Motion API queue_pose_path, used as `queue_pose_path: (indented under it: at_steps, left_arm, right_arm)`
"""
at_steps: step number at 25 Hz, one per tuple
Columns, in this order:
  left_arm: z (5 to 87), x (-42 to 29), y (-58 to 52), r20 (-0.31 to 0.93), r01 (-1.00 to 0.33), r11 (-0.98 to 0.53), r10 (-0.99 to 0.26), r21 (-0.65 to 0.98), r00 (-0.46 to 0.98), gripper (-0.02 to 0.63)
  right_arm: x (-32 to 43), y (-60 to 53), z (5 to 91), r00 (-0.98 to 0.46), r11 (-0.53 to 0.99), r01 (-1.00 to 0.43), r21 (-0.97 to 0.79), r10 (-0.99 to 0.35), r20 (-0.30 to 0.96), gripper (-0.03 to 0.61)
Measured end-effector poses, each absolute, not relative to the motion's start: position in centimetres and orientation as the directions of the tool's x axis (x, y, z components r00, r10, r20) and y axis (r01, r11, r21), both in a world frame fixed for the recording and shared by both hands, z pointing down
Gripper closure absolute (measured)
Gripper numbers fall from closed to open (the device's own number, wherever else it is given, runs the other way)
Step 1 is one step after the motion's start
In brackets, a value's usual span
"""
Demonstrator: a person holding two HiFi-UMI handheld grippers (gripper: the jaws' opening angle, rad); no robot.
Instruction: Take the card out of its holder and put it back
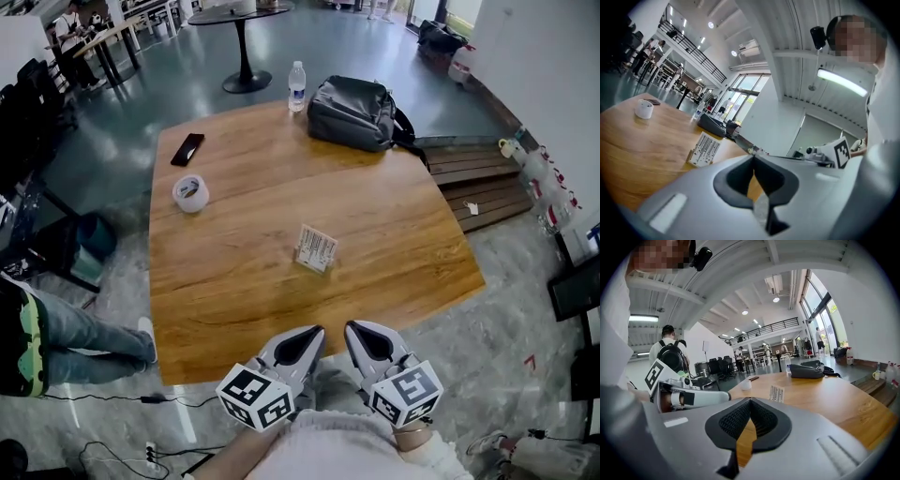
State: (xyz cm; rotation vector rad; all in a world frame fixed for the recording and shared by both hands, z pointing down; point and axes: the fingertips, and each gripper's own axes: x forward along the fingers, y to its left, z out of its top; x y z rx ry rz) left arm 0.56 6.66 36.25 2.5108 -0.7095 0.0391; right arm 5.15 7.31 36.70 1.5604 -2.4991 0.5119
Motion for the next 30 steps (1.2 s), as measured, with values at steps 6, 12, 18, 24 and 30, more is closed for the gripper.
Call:
queue_pose_path:
  at_steps: [6,12,18,24,30]
  left_arm:
    - [37.5,2.8,2.7,0.188,-0.525,-0.684,-0.507,0.506,0.841,0.606]
    - [38.1,4.0,0.3,0.208,-0.579,-0.627,-0.565,0.52,0.798,0.606]
    - [39.2,3.9,-0.3,0.24,-0.608,-0.584,-0.586,0.538,0.774,0.606]
    - [39.8,3.4,-1.4,0.249,-0.612,-0.575,-0.586,0.542,0.771,0.606]
    - [41.5,2.2,-2.4,0.267,-0.626,-0.548,-0.595,0.556,0.758,0.606]
  right_arm:
    - [7.1,3.2,37.6,-0.504,0.458,-0.863,-0.211,-0.801,0.322,0.586]
    - [9.0,0.7,38.3,-0.552,0.509,-0.834,-0.214,-0.761,0.34,0.586]
    - [9.3,-0.7,39.6,-0.582,0.534,-0.813,-0.233,-0.726,0.367,0.586]
    - [9.1,-2.6,40.4,-0.584,0.549,-0.809,-0.21,-0.708,0.397,0.586]
    - [8.6,-5.7,41.4,-0.571,0.57,-0.809,-0.144,-0.705,0.421,0.586]
